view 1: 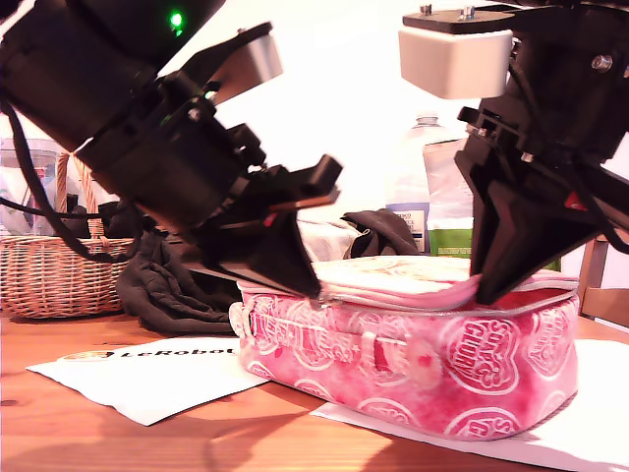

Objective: Open the zipper in the zip bag in front of you

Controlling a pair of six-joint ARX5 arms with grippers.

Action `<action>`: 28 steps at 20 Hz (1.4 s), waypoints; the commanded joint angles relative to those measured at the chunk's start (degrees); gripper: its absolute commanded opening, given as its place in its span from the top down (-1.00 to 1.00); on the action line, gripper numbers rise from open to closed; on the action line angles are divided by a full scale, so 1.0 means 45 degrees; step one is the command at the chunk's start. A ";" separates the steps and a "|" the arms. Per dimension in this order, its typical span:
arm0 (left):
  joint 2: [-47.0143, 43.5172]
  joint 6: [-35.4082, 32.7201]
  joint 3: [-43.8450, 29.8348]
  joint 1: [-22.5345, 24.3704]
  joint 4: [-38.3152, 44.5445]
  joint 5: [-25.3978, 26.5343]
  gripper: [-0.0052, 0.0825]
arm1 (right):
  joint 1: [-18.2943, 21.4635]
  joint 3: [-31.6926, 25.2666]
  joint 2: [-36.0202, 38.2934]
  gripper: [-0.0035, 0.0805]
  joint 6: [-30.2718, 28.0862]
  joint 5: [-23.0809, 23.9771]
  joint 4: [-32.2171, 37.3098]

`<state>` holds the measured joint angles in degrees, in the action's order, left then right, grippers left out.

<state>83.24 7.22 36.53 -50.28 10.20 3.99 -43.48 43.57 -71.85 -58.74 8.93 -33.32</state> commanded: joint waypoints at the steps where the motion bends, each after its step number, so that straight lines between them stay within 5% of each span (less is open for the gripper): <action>1: -0.0194 -0.0194 -0.0015 0.0364 -0.0248 0.0219 0.94 | 0.0291 -0.0321 -0.0112 0.95 0.0661 0.0515 -0.0695; 17: -0.0355 -0.0719 -0.0015 0.1234 -0.0933 0.0209 0.94 | 0.1676 -0.0321 -0.0015 0.95 0.3424 0.1909 -0.1151; 22: -0.0335 -0.0607 -0.0015 0.1229 -0.0155 -0.0899 0.94 | 0.1467 -0.0321 0.0039 0.95 0.2647 0.1132 -0.0933; 28: 0.0466 -0.1370 -0.0015 0.1282 0.2414 -0.2385 0.92 | 0.0243 -0.0321 0.0039 0.95 0.2045 0.0772 -0.0967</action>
<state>83.05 3.16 37.06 -44.45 19.70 -5.72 -41.06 43.70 -71.53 -49.39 13.96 -36.97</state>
